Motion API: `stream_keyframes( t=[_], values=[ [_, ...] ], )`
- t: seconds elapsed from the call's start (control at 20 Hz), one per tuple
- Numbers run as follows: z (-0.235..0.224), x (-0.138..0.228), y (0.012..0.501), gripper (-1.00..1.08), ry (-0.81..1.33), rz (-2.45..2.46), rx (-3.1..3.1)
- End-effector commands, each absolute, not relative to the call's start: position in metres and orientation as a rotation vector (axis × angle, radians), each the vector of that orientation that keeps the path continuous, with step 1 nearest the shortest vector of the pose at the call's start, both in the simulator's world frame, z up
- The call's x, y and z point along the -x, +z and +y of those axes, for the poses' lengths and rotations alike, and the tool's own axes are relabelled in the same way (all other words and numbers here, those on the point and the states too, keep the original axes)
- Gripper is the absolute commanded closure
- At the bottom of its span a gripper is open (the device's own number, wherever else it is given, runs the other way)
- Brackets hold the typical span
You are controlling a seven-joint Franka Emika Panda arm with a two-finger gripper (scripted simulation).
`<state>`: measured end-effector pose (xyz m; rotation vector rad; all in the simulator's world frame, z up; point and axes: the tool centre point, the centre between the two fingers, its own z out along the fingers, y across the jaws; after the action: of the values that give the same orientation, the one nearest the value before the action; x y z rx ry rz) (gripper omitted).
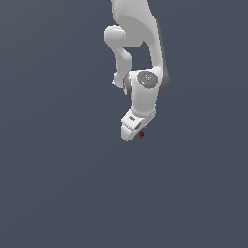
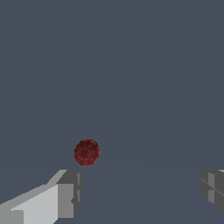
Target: Pick up the object and move it to a goal position.
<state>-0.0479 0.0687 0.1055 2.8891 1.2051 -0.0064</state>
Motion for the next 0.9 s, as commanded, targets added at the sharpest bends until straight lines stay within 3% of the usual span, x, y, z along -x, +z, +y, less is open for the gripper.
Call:
stream_keyframes(
  t=[0.0,0.85],
  values=[
    [0.075,0.056,0.097,-0.92,-0.006,1.332,-2.833],
    [0.099,0.092,0.068,-0.92,0.000,1.809,-2.568]
  ],
)
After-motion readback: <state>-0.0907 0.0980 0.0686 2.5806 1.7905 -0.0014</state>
